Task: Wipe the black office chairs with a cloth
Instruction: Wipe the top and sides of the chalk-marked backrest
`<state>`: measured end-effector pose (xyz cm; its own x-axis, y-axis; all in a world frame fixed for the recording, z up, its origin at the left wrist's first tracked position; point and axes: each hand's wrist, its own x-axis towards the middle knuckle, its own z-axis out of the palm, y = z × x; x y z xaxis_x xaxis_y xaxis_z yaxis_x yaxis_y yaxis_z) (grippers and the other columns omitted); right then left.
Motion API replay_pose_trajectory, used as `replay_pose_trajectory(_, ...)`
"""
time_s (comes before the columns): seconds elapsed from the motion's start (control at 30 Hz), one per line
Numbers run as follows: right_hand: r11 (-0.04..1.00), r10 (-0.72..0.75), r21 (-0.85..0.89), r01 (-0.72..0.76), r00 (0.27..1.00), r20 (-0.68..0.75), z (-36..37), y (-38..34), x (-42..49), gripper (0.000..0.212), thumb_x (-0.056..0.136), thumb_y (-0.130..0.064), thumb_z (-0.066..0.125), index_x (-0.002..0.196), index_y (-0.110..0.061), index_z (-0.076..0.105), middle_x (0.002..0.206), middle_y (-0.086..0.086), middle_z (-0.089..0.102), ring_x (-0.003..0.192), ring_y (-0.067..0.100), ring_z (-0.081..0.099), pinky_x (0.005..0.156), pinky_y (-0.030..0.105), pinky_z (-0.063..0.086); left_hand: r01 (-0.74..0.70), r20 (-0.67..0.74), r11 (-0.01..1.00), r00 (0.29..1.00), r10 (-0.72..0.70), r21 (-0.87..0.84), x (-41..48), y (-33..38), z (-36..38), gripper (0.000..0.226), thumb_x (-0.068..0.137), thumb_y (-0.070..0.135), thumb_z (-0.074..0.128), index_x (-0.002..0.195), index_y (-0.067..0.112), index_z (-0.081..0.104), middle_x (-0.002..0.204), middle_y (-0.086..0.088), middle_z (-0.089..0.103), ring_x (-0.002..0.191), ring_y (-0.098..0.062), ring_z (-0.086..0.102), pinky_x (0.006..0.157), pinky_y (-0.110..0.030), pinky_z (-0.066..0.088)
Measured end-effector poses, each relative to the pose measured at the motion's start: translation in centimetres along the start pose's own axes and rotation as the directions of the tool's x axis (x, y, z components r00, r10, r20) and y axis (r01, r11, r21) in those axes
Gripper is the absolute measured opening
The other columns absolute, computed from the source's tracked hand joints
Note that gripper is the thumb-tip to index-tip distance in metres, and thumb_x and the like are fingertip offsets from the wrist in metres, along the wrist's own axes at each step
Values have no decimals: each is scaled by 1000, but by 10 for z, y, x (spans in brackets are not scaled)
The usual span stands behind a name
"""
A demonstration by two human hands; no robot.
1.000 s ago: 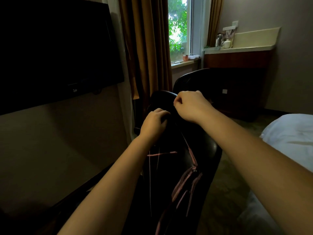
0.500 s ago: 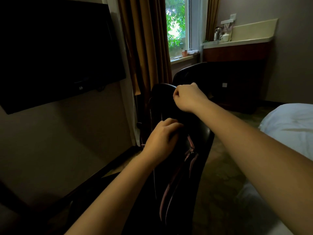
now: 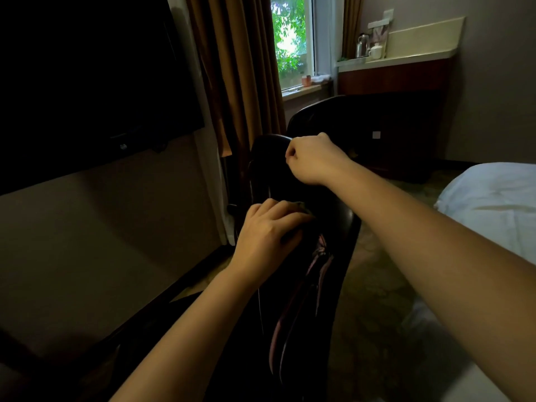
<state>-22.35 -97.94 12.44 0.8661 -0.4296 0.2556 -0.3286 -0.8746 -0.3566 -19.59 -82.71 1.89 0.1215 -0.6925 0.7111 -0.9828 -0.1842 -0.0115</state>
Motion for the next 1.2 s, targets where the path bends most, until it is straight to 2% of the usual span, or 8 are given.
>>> replay_pose_trajectory(0.27, 999, -38, -34, 38, 999, 9, 5, 3, 27, 30, 98, -26, 43, 124, -21, 57, 129, 11, 51, 117, 27, 44, 95, 45, 48, 115, 9, 993, 993, -115, 15, 34, -52, 23, 36, 90, 31, 46, 114, 21, 69, 109, -1, 66, 91, -23, 59, 69, -45, 50)
replay_pose_trajectory(0.4, 997, -69, -21, 69, 998, -3, 8, 8, 33, 29, 99, -27, 43, 122, -21, 59, 127, 11, 54, 115, 27, 47, 95, 45, 48, 201, -12, 979, 980, -201, 39, 51, -76, 37, 26, 89, 18, 61, 113, 17, 69, 107, -5, 67, 91, -26, 60, 70, -46, 52)
replay_pose_trajectory(0.5, 996, -89, -12, 89, 996, -17, 11, 9, 40, 29, 97, -29, 44, 120, -22, 60, 124, 10, 55, 109, 26, 51, 91, 44, 50, 276, -5, 958, 961, -277, 74, 61, -89, 45, 29, 88, 14, 65, 116, 17, 68, 110, -7, 66, 95, -27, 59, 73, -46, 52)
replay_pose_trajectory(0.63, 994, -102, -26, 102, 995, -12, 13, 11, 47, 30, 96, -29, 45, 120, -20, 60, 124, 10, 56, 110, 27, 51, 92, 44, 50, 368, 3, 924, 929, -370, 103, 71, -99, 51, 30, 93, 16, 60, 122, 18, 64, 115, -6, 63, 101, -26, 57, 77, -40, 51)
replay_pose_trajectory(0.83, 995, -103, -21, 102, 994, -46, 14, 16, 48, 30, 93, -33, 46, 115, -23, 63, 121, 10, 56, 100, 25, 56, 87, 42, 52, 434, 47, 901, 899, -435, 16, 72, -92, 50, 30, 95, 14, 55, 125, 15, 62, 118, -6, 59, 103, -21, 56, 77, -27, 44)
replay_pose_trajectory(1.03, 995, -90, -41, 86, 993, -80, 14, 16, 43, 29, 94, -30, 47, 116, -20, 63, 120, 12, 56, 97, 26, 56, 81, 38, 51, 395, 101, 918, 915, -390, -36, 62, -67, 36, 33, 94, 11, 56, 127, 13, 60, 120, -7, 56, 108, -22, 54, 87, -31, 46)
replay_pose_trajectory(1.13, 997, -72, -39, 69, 995, -75, 13, 14, 40, 31, 94, -29, 47, 118, -18, 62, 122, 13, 55, 97, 27, 57, 84, 41, 52, 335, 107, 940, 939, -326, -71, 51, -45, 25, 32, 94, 11, 57, 125, 13, 62, 117, -7, 57, 106, -23, 54, 86, -38, 49)
replay_pose_trajectory(1.2, 998, -62, -35, 59, 996, -69, 12, 13, 37, 32, 94, -29, 47, 119, -18, 61, 123, 13, 55, 98, 28, 57, 86, 42, 52, 317, 112, 945, 945, -307, -84, 43, -29, 17, 32, 93, 11, 57, 125, 12, 62, 117, -6, 56, 106, -22, 54, 86, -36, 49)
